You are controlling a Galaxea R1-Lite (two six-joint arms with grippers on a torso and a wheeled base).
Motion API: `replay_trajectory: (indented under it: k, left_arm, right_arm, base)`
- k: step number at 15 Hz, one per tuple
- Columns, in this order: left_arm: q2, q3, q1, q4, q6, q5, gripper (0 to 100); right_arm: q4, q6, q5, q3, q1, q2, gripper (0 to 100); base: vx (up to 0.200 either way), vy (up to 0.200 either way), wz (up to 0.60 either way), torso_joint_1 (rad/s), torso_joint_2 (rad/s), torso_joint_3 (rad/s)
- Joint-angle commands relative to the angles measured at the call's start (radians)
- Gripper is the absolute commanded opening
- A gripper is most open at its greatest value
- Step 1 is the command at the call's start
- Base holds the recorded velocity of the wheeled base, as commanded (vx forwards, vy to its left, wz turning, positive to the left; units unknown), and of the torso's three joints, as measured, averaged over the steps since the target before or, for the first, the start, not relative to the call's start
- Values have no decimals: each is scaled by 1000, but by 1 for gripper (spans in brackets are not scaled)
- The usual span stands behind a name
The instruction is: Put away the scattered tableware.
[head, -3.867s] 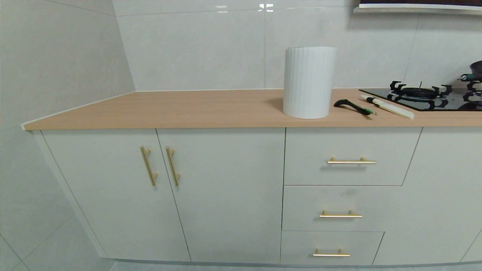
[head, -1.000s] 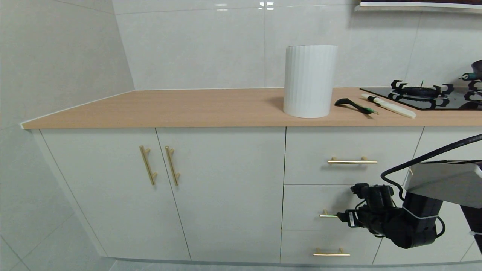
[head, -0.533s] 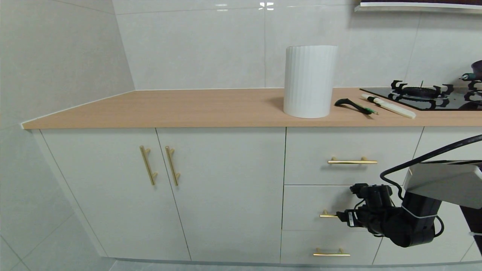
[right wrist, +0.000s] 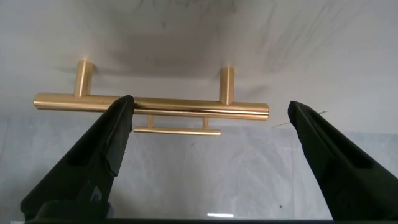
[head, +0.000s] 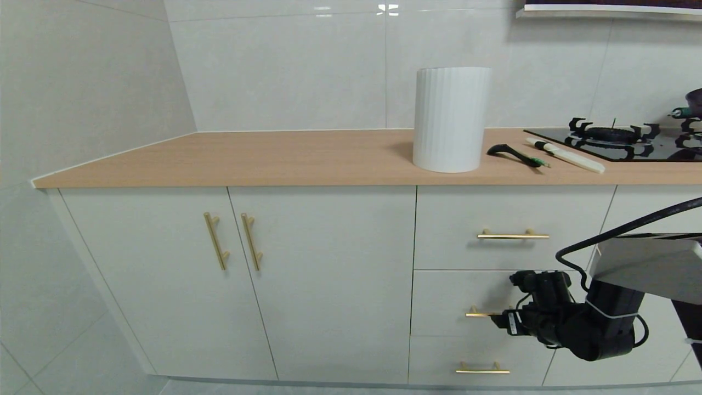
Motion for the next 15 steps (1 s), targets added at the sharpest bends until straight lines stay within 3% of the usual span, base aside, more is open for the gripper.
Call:
replay_trajectory:
  k: [1, 8, 15]
  left_arm:
    - [0, 0, 0, 0, 0, 0, 100]
    - [0, 0, 0, -1, 0, 0, 100]
    - [0, 0, 0, -1, 0, 0, 100]
  right_arm:
    - [-10, 2, 1, -5, -1, 0, 100]
    - [-22, 52, 24, 29, 1, -87, 100]
    - [36, 49, -36, -83, 19, -1, 100]
  base:
    - [0, 0, 0, 0, 0, 0]
    - [0, 0, 0, 0, 0, 0]
    - [0, 0, 0, 0, 0, 0]
